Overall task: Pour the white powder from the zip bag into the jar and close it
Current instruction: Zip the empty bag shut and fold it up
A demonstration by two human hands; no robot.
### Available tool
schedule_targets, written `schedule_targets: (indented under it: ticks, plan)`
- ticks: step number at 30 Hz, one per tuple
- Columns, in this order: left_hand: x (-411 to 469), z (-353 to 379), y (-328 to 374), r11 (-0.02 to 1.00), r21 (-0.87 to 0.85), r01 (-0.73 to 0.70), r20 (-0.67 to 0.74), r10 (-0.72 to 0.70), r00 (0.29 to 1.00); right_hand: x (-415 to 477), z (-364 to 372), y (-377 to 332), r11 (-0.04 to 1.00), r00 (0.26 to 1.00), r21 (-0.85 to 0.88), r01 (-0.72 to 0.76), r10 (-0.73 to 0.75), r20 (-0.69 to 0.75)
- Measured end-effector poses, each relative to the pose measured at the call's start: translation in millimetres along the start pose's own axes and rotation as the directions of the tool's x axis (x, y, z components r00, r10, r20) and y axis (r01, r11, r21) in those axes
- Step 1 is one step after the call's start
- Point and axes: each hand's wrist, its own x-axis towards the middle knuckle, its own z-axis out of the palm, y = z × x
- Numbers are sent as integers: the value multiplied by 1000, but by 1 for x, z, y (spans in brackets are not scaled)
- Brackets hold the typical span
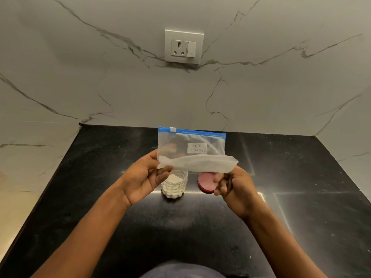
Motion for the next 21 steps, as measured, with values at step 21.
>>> schedule_targets:
  ticks: [21]
  plan:
    - [-5, 13, -29, 526, 772, -356, 256, 255, 932, -7, 0, 3, 938, 950, 296, -180, 244, -195]
